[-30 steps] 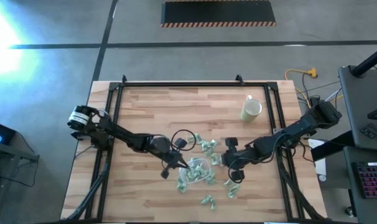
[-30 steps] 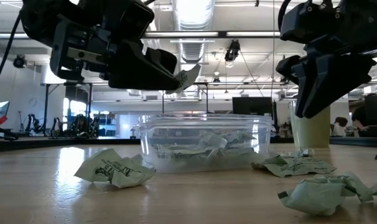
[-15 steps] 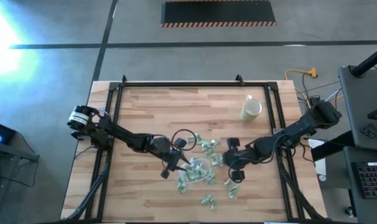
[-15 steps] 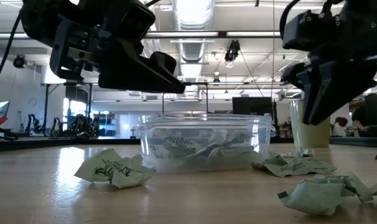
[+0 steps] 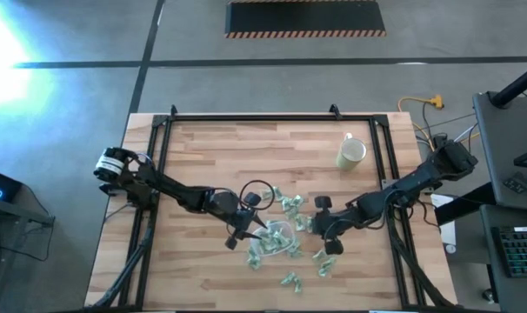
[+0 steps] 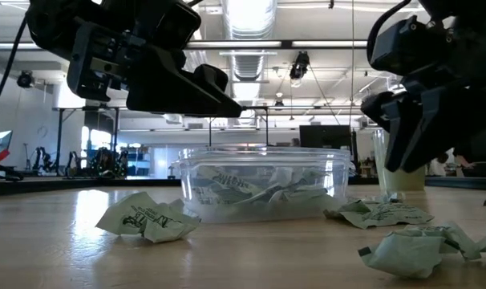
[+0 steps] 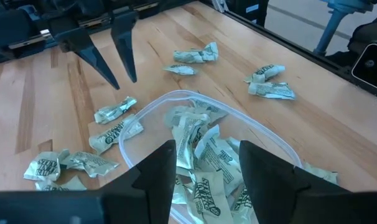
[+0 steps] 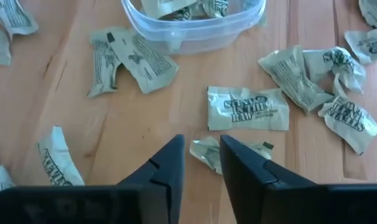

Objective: Pick and place items into bin
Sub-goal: Put the Stevia packet into the transparent bin

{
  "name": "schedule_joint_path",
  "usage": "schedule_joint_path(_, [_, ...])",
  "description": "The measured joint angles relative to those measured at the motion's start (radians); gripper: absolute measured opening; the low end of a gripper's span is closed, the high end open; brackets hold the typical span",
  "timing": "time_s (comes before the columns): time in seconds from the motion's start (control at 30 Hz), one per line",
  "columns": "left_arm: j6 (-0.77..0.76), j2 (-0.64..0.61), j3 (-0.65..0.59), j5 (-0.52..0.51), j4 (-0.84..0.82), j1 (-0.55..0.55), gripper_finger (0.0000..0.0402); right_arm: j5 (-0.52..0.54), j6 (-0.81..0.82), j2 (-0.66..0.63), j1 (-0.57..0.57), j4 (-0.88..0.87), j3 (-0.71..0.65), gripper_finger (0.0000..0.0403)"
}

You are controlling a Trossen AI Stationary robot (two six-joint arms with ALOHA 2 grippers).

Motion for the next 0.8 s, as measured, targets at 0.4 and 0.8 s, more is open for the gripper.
schedule_joint_path(0.4, [0.0,0.0,0.0,0.0,0.0,0.0,0.0161,0.002,-0.009,0.084,-0.002,0.11,-0.031,0.018])
schedule_joint_path(0.8, [0.0,0.0,0.0,0.0,0.0,0.0,0.0161,0.026,-0.016,0.098,-0.019,0.097,-0.029,0.0178])
